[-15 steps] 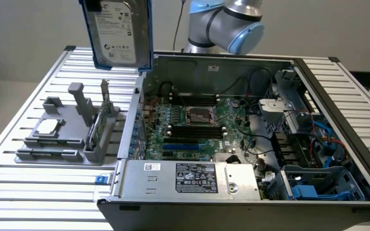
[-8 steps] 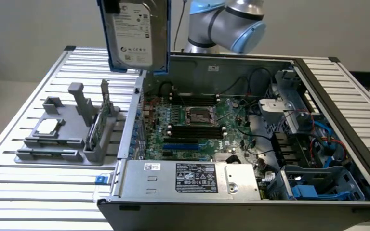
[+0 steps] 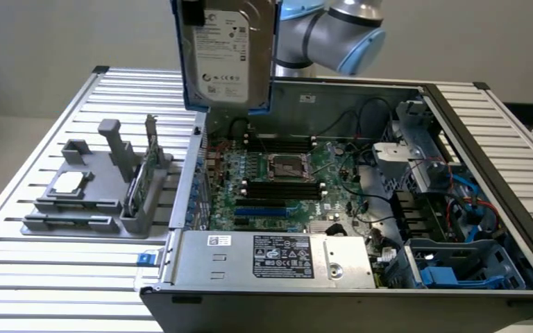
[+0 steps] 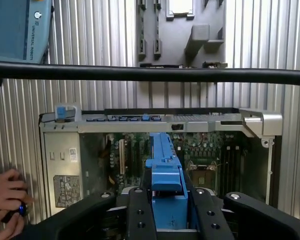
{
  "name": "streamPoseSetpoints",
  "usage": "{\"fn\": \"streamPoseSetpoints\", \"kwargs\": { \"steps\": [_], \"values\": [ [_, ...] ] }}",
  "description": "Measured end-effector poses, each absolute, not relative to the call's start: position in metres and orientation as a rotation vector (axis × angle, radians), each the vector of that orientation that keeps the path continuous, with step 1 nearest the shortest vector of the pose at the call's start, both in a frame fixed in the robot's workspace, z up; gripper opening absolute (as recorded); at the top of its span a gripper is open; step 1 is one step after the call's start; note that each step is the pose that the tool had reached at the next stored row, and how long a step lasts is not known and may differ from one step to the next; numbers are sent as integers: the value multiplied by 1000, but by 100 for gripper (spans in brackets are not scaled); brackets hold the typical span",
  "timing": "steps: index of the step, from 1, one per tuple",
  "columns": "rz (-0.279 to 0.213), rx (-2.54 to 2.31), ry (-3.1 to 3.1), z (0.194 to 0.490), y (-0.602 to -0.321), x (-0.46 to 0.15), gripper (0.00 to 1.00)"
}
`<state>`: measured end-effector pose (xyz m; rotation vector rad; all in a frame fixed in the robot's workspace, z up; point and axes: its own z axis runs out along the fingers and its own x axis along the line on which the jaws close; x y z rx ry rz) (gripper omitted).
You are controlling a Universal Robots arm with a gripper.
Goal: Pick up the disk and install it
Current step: 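Pick up the disk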
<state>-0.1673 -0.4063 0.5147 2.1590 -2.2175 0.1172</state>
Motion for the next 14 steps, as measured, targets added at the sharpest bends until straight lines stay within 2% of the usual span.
{"fn": "streamPoseSetpoints", "kwargs": {
  "steps": [14],
  "values": [
    [117,2159,-2218,515,-440,-116,33]
  ]
}}
